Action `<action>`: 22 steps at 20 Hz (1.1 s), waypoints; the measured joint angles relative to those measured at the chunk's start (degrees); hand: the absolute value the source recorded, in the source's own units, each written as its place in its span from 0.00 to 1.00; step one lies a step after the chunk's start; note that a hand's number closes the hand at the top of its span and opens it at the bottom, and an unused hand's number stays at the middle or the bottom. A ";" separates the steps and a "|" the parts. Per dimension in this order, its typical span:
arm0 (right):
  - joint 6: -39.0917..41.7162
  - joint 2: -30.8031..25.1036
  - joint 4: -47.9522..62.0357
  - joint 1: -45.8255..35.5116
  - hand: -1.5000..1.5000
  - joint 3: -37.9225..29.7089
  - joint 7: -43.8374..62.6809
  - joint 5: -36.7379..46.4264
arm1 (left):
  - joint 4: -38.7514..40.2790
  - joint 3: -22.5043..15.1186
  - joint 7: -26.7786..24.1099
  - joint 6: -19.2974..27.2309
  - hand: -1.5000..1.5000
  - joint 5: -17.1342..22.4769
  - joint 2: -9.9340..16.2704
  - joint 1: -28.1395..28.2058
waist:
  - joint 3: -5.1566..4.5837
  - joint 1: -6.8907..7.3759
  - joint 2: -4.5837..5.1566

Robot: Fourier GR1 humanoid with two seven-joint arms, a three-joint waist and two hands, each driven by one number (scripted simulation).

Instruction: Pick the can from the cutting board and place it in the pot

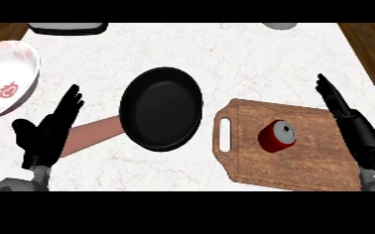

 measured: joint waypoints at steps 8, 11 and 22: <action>15.36 -4.15 5.00 -15.54 0.00 0.99 -7.05 -2.29 | -3.51 2.85 0.26 2.65 0.50 0.06 -1.40 -7.25 | 0.65 4.03 1.14; 19.30 -3.16 14.45 -19.69 0.00 0.70 -15.32 -1.77 | -4.48 3.18 1.98 4.27 0.50 0.12 -2.51 -10.01 | 0.87 4.21 1.75; 31.24 -7.82 30.66 -31.85 0.00 1.88 -31.00 0.42 | -5.29 4.79 4.04 6.14 0.50 -0.26 -3.75 -11.20 | 0.82 2.27 1.43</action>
